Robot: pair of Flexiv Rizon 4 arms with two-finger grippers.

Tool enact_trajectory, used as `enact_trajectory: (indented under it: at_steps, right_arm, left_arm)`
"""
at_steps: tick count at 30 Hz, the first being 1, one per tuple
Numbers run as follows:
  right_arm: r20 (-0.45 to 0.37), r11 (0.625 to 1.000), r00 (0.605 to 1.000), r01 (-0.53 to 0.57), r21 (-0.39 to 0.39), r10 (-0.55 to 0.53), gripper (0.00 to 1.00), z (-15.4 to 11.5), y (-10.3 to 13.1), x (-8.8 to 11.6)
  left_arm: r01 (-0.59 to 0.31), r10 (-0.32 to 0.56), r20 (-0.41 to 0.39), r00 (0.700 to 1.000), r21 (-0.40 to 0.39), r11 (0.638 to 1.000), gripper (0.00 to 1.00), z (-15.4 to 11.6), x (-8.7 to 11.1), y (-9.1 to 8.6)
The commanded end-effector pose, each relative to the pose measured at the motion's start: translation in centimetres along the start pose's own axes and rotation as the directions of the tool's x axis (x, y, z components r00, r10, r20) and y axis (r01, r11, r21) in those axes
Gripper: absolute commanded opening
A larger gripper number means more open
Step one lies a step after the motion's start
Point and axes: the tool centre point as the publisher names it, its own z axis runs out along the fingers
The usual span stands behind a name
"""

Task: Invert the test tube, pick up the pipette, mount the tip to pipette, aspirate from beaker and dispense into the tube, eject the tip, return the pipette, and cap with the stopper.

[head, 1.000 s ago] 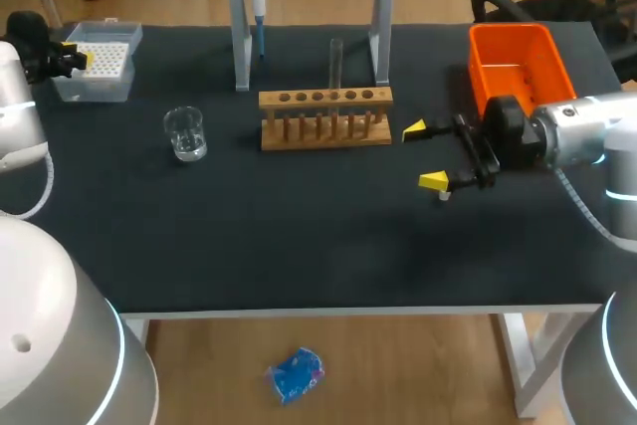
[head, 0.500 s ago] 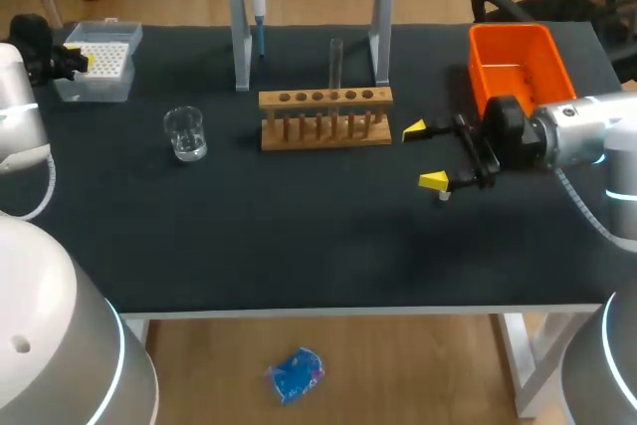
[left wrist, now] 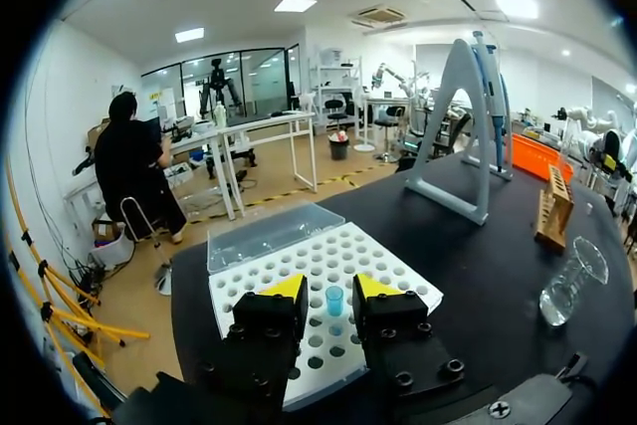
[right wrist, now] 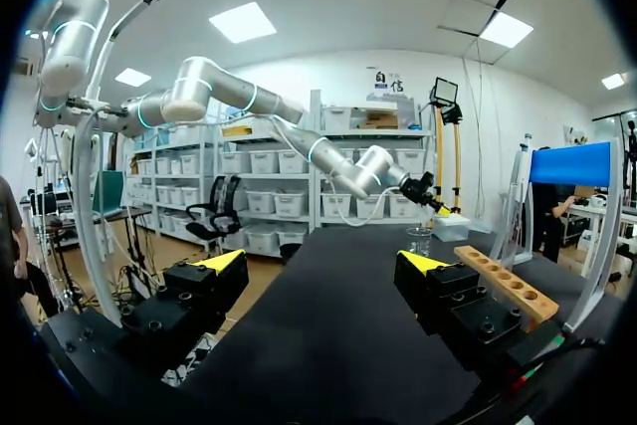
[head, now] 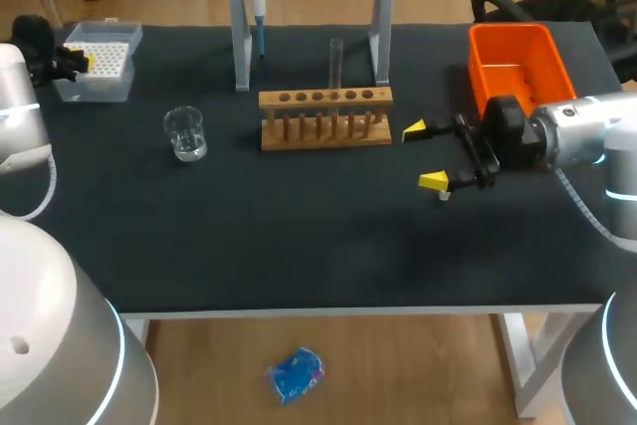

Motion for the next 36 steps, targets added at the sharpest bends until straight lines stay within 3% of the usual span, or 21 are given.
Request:
enact_trajectory:
  at_steps: [1, 11, 19, 25, 28, 36]
  right_arm:
    - [0.001, 1.000, 1.000, 0.001, 0.000, -0.001, 1.00, -0.01, -0.03, 0.04]
    - [0.001, 1.000, 1.000, 0.001, 0.000, -0.001, 1.00, -0.01, -0.03, 0.04]
    - [0.001, 1.000, 1.000, 0.001, 0.000, -0.001, 1.00, -0.01, -0.03, 0.04]
    - [0.001, 1.000, 1.000, 0.001, 0.000, -0.001, 1.00, -0.01, -0.03, 0.04]
    - [0.001, 1.000, 1.000, 0.001, 0.000, -0.001, 1.00, -0.01, -0.03, 0.04]
    - [0.001, 1.000, 1.000, 0.001, 0.000, -0.001, 1.00, -0.01, -0.03, 0.04]
  left_arm:
    - [-0.001, 0.001, -0.005, 1.000, 0.000, 1.000, 0.22, 0.24, -0.23, 0.11]
    - [0.004, -0.004, -0.009, 1.000, -0.002, 1.000, 0.09, 0.36, -0.28, 0.26]
    - [0.000, 0.000, -0.015, 1.000, 0.002, 1.000, 0.13, 0.56, -0.22, 0.16]
    - [-0.001, 0.001, -0.016, 1.000, -0.001, 1.000, 0.08, 0.58, -0.18, 0.18]
    - [-0.001, 0.001, -0.016, 1.000, -0.004, 1.000, 0.00, 0.57, -0.17, 0.28]
    - [0.000, 0.000, -0.019, 1.000, -0.008, 1.000, 0.00, 0.59, -0.16, 0.39]
